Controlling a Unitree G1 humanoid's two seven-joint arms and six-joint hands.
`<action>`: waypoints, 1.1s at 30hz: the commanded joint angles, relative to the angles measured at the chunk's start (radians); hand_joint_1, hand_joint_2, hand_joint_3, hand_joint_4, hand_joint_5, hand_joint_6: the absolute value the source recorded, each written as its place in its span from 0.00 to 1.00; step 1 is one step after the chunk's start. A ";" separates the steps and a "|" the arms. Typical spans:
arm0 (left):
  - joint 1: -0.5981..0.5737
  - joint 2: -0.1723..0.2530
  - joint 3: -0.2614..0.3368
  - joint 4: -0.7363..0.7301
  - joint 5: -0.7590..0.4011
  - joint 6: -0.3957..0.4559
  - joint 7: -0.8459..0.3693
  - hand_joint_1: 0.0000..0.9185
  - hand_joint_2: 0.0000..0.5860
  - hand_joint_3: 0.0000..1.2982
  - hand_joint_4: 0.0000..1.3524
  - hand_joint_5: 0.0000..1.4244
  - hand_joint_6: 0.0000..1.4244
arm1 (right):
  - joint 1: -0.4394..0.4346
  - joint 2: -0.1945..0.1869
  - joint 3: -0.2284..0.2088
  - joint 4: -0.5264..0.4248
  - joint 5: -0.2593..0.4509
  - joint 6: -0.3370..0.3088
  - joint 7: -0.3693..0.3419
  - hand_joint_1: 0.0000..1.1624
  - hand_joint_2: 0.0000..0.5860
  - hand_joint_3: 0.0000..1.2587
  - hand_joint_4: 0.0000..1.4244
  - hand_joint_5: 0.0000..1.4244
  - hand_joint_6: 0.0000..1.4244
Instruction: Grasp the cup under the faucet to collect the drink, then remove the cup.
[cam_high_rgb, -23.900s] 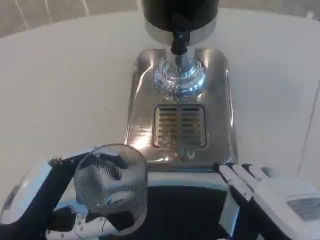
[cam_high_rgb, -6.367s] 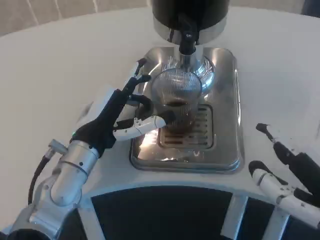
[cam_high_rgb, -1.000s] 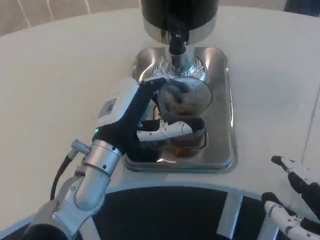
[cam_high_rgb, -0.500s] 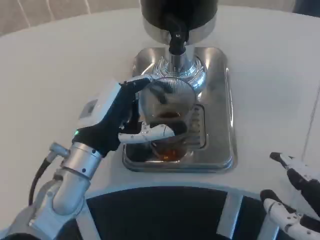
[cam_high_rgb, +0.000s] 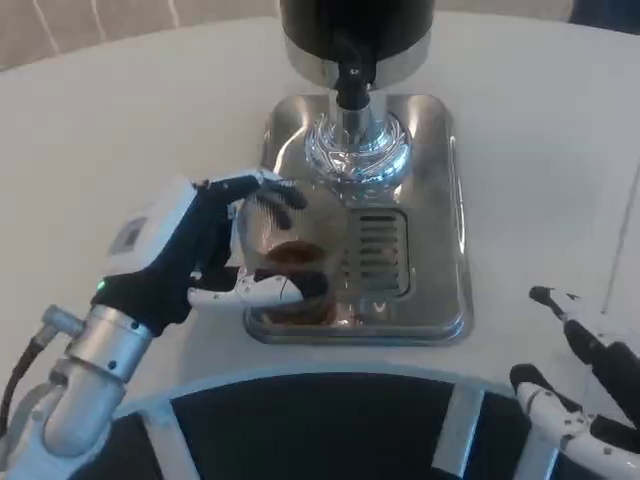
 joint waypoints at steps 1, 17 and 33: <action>0.044 0.041 0.044 -0.050 -0.045 -0.037 -0.025 0.67 0.00 0.74 0.84 0.95 1.00 | -0.019 -0.016 0.010 0.010 -0.004 -0.010 -0.011 0.15 0.82 0.03 0.00 0.00 0.00; 0.161 0.075 0.135 -0.160 -0.163 -0.030 -0.141 0.68 0.00 0.73 0.85 0.95 1.00 | -0.084 -0.052 0.036 0.029 -0.009 -0.011 -0.008 0.13 0.82 0.02 0.00 0.00 0.00; 0.364 0.091 0.259 -0.424 -0.323 -0.013 -0.290 0.69 0.00 0.73 0.86 0.95 1.00 | -0.148 -0.053 0.126 0.021 -0.070 -0.057 -0.007 0.12 0.83 0.02 0.00 0.00 0.00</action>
